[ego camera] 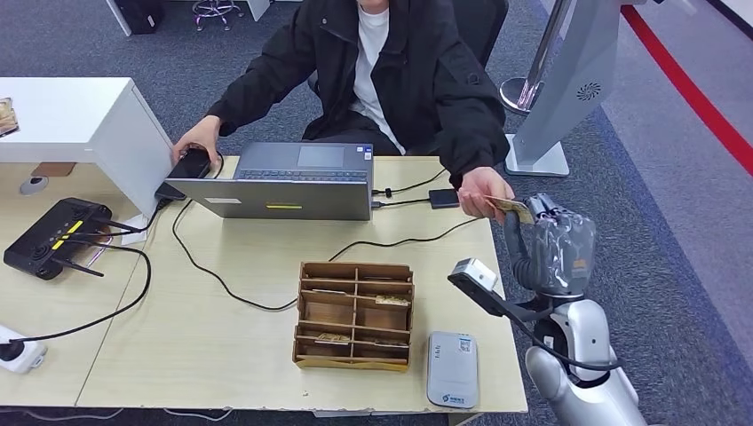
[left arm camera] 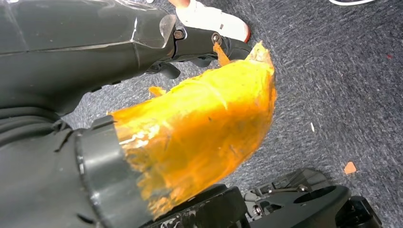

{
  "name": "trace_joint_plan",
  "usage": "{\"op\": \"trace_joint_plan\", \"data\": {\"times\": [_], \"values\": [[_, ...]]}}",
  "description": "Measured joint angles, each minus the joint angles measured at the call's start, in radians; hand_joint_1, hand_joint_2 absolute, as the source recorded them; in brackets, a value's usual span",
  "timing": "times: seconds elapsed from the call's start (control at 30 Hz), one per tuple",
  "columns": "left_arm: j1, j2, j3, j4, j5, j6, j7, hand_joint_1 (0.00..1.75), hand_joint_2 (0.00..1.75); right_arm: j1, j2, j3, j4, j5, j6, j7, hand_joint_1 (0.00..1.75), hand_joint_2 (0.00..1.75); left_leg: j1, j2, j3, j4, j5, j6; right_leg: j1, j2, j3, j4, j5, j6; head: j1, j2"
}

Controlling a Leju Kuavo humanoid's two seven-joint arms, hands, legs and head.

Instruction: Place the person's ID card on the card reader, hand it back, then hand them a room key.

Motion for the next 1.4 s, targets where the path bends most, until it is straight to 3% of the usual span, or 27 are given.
{"op": "trace_joint_plan", "data": {"times": [0.07, 0.2, 1.4], "values": [[0.0, 0.0, 0.0, 0.0, 0.0, 0.0, 0.0, 0.0, 0.0, -0.004, 0.0, 0.001, 0.009, -0.006, 0.018, 0.007, 0.0, 1.75, 0.0, 0.0, 0.0, 0.0, 0.0, 0.0, 0.0, 0.0, 0.0, 0.0, 0.0, 0.0, 0.0, 0.0], [0.0, 0.0, 0.0, 0.0, 0.001, 0.001, 0.0, 0.0, 0.0, -0.007, 0.0, 0.005, 0.022, -0.028, 0.042, 0.01, 0.0, 0.0, 0.0, 0.0, 0.0, 0.0, 0.0, 0.0, 0.0, 0.0, 0.0, 0.0, 0.0, 0.0, 0.0, 0.0], [0.0, 0.0, -0.001, 0.0, 0.014, 0.003, -0.017, 0.0, 0.0, 0.029, -0.001, 0.031, -0.028, -0.15, 0.024, -0.096, 0.0, 0.0, 0.0, 0.0, 0.0, 0.0, 0.0, 0.0, 0.0, 0.0, 0.0, 0.0, 0.0, 0.0, 0.0, 0.0]]}}
